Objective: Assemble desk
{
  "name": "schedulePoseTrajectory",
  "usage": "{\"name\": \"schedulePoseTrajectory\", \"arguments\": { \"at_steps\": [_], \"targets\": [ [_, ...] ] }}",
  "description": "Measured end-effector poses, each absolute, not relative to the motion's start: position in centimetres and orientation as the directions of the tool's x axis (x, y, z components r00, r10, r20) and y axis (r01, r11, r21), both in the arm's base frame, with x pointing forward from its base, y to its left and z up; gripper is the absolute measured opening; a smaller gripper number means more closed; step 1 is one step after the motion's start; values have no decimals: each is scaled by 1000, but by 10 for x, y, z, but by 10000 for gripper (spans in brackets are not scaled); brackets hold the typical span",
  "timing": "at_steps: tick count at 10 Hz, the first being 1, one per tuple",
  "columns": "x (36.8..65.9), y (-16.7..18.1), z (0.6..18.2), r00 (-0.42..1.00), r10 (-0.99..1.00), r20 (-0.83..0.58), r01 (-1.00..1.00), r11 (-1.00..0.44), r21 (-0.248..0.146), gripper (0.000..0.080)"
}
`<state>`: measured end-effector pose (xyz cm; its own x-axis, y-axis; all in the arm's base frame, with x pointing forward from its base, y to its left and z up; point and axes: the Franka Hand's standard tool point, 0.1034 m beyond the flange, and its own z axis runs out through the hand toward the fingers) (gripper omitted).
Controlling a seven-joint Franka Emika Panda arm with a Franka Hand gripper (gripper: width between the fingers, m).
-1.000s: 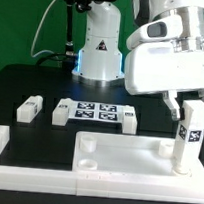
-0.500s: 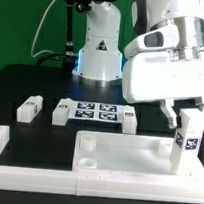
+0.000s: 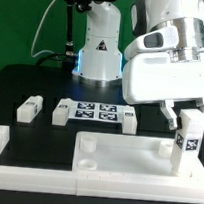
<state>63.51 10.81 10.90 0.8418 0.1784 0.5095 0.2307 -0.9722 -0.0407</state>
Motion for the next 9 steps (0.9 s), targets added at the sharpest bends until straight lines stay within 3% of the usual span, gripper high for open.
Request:
{"name": "schedulePoseTrajectory", "arguments": {
  "at_steps": [2,7,9],
  "targets": [
    [635,108,109,842,178,509,231,-972,-41,618],
    [636,108,110,850,181,495,233,-972,-44,649],
    [646,109,139,874,196,446,244,-968,-52,649]
  ]
}}
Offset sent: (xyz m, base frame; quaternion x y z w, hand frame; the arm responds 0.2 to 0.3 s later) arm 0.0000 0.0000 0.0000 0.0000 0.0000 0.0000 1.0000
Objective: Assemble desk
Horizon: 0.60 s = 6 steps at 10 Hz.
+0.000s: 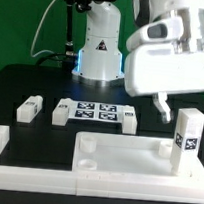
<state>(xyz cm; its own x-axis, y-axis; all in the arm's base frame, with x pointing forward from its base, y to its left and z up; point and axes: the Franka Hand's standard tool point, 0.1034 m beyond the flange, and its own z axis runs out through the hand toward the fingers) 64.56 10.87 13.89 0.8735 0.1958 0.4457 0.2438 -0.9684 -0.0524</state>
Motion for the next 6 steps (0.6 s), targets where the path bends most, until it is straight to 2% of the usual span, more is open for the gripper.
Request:
{"name": "schedulePoseTrajectory", "arguments": {
  "at_steps": [1,2,3,5,6],
  "targets": [
    [653,108,147,882,198,427,245,-968,-58,649],
    [656,107,147,882,195,429,242,-968,-58,649],
    [652,106,137,908,202,366,244,-967,-72,649],
    [656,102,133,948,194,252,226,-969,-102,649],
    [647,110,124,977,166,133,184,-974,-133,649]
  ]
}}
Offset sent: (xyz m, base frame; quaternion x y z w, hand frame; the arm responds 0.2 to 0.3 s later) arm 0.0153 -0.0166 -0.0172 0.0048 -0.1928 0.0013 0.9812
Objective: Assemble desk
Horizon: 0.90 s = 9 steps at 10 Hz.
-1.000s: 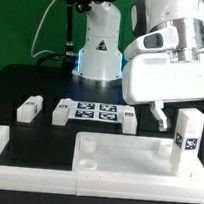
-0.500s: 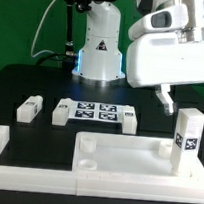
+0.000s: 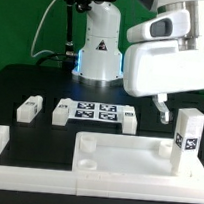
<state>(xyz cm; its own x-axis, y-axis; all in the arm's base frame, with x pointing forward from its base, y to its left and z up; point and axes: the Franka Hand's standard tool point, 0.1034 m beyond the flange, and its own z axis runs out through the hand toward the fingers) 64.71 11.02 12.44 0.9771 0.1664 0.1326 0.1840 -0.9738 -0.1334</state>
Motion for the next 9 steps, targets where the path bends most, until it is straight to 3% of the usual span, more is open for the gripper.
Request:
{"name": "schedulePoseTrajectory", "arguments": {
  "at_steps": [3,5,7,9],
  "targets": [
    [635,117,124,976,198,-86,181,-968,-176,649],
    [644,117,123,981,189,-37,180,-969,-170,649],
    [656,114,130,989,148,-21,144,-980,-138,649],
    [659,113,127,990,143,9,143,-980,-137,649]
  ]
}}
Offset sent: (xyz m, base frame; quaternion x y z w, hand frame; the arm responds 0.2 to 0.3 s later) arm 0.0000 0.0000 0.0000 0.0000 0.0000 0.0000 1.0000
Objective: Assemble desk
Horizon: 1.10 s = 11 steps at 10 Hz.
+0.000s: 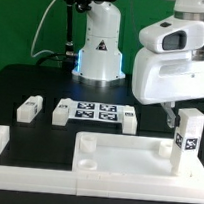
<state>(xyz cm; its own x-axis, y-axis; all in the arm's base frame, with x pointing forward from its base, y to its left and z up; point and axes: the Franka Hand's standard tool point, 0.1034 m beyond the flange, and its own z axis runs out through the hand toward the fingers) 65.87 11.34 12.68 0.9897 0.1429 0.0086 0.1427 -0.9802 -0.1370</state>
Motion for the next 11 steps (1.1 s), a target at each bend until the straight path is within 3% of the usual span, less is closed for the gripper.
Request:
{"name": "schedulePoseTrajectory", "arguments": {
  "at_steps": [1,4,6,8,11],
  "targets": [
    [659,114,127,991,135,8,134,-981,-137,649],
    [659,114,127,1000,18,-8,17,-990,-143,292],
    [661,112,126,996,-87,-9,-87,-986,-141,292],
    [662,104,126,949,-313,39,-303,-940,-159,292],
    [655,98,125,710,-705,-7,-693,-696,-186,294]
  ]
}}
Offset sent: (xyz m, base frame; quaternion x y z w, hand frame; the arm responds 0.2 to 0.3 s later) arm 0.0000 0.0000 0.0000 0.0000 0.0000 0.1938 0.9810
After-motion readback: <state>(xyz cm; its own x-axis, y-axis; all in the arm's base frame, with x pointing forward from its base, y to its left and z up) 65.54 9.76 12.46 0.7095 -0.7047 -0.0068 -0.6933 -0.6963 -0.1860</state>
